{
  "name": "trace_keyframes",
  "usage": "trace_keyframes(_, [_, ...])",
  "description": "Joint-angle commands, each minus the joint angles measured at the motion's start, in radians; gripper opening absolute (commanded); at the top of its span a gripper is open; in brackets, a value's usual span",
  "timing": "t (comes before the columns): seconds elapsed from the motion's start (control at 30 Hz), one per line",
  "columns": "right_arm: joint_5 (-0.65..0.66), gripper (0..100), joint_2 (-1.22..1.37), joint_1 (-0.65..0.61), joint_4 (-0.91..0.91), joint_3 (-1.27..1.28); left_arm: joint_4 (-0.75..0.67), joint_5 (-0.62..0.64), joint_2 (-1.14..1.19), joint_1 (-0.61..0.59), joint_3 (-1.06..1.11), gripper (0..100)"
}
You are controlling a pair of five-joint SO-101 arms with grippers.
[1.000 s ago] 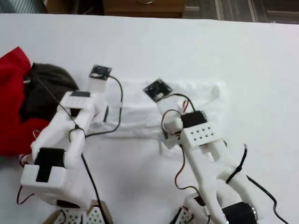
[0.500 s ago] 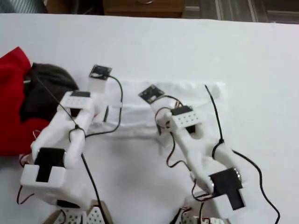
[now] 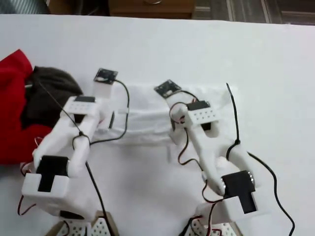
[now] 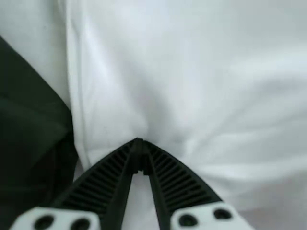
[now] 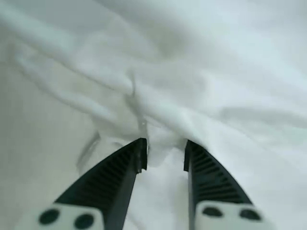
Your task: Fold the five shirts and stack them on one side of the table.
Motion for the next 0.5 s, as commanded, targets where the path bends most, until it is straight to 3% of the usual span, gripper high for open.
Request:
trace_keyframes(0.0, [0.008, 13.2, 0.002, 0.013, 0.008, -0.037, -0.011, -0.002, -0.028, -0.026, 0.002, 3])
trace_keyframes(0.27, [0.011, 11.3, 0.119, 0.019, -0.048, -0.043, -0.009, -0.002, -0.028, -0.026, 0.004, 3])
trace_keyframes(0.4, [0.008, 1.6, 0.139, 0.024, -0.058, -0.044, -0.009, -0.002, -0.028, -0.026, 0.004, 3])
trace_keyframes(0.47, [0.003, 2.7, 0.102, 0.03, -0.047, -0.041, -0.009, -0.002, -0.028, -0.026, 0.004, 3])
